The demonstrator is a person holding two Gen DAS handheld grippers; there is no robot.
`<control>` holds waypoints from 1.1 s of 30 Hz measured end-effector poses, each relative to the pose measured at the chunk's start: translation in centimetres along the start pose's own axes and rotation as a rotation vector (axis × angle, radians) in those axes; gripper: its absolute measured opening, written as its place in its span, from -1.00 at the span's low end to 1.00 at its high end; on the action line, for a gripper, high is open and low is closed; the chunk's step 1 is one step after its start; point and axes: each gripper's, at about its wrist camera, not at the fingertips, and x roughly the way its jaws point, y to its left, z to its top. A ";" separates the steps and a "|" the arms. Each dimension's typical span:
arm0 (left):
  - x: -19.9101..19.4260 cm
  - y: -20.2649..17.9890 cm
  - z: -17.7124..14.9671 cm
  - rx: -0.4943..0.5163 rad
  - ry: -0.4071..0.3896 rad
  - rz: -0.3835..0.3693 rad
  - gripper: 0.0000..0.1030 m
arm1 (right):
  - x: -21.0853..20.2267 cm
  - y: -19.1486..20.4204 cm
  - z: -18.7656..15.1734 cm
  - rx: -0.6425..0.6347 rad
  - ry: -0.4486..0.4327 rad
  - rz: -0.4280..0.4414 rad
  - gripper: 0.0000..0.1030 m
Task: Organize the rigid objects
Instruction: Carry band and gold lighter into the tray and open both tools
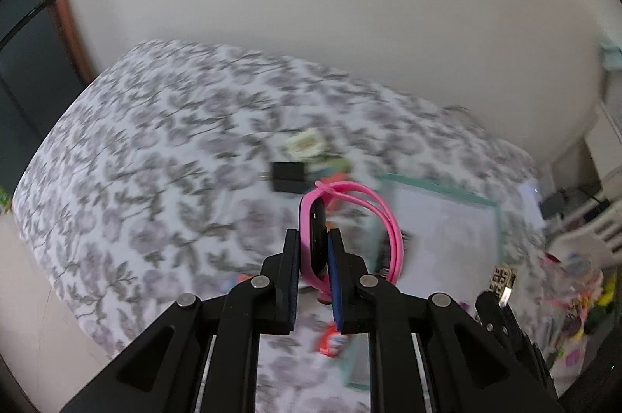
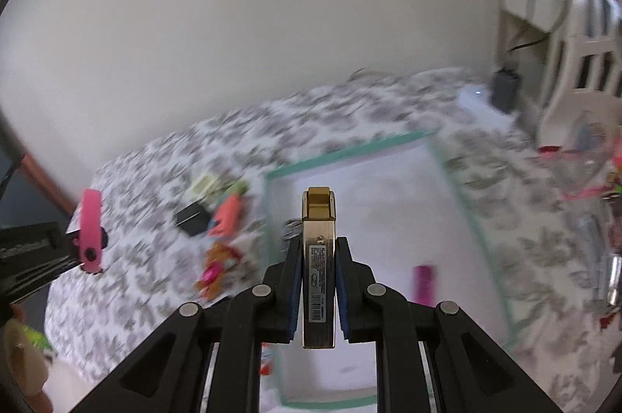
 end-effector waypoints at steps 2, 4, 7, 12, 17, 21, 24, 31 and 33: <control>0.0 -2.0 -0.4 0.025 0.005 -0.033 -0.72 | -0.4 -1.6 0.4 0.029 -0.019 -0.036 -0.68; 0.2 -4.0 -1.0 0.063 0.003 -0.041 -0.72 | -0.7 -3.3 0.8 0.060 -0.037 -0.070 -0.68; 1.5 -6.1 -2.1 0.108 0.018 -0.034 -0.72 | -0.9 -5.5 1.1 0.102 -0.042 -0.109 -0.68; 4.4 -8.6 -3.9 0.164 0.080 -0.044 -0.72 | -0.5 -8.0 1.0 0.131 -0.032 -0.151 -0.68; 5.8 -9.2 -4.8 0.184 0.115 -0.094 -0.72 | 0.6 -9.0 0.4 0.141 0.007 -0.159 -0.68; 7.5 -8.5 -5.2 0.139 0.185 -0.170 -0.72 | 1.4 -8.9 -0.2 0.129 0.037 -0.171 -0.68; 8.3 -8.3 -5.4 0.133 0.204 -0.176 -0.72 | 2.1 -8.8 -0.6 0.116 0.063 -0.178 -0.68; 10.7 -9.2 -6.9 0.189 0.249 -0.116 -0.72 | 5.0 -9.3 -2.2 0.095 0.173 -0.217 -0.68; 11.2 -9.3 -7.4 0.206 0.272 -0.104 -0.72 | 5.8 -9.6 -2.8 0.092 0.207 -0.228 -0.68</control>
